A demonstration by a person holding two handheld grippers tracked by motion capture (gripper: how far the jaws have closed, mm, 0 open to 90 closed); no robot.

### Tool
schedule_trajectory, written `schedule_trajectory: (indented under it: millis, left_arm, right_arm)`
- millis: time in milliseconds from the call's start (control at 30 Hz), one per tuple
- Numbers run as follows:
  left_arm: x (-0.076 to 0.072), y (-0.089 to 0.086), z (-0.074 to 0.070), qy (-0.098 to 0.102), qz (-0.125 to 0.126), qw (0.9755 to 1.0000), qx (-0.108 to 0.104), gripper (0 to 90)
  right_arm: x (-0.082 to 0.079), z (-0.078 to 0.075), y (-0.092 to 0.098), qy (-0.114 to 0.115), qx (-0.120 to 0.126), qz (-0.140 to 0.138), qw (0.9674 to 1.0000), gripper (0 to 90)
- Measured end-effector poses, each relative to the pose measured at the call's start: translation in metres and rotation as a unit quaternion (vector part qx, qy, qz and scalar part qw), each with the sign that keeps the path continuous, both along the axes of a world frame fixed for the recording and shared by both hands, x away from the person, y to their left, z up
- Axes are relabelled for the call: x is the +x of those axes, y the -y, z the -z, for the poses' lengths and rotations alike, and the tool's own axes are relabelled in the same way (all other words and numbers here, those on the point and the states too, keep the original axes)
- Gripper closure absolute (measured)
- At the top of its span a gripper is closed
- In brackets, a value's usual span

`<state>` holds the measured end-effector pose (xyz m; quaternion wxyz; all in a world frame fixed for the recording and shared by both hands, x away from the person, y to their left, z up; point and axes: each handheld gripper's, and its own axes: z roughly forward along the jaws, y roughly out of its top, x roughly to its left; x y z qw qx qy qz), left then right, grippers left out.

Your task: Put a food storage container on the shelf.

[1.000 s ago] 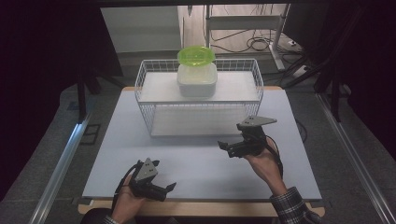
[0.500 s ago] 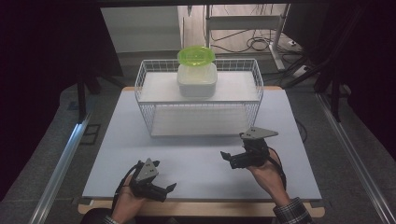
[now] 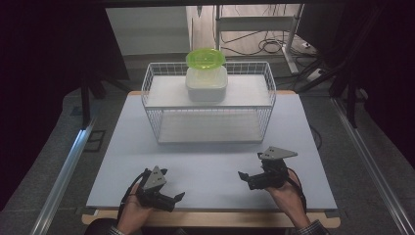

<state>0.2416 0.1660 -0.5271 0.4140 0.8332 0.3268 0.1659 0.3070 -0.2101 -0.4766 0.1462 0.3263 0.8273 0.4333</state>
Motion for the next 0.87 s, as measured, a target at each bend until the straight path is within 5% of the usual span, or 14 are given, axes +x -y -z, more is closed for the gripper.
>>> schedule_trajectory:
  millis: [667, 867]
  left_arm:
    - [0.002, 0.001, 0.004, -0.015, 0.006, 0.9997, 0.016, 0.0]
    - [0.003, 0.002, 0.004, -0.016, 0.005, 0.9997, 0.015, 0.0]
  right_arm:
    - [-0.011, 0.035, 0.01, -0.053, -0.057, -0.013, 0.9969, 0.3]
    - [-0.01, 0.038, 0.011, -0.06, -0.056, -0.011, 0.9965, 0.3]
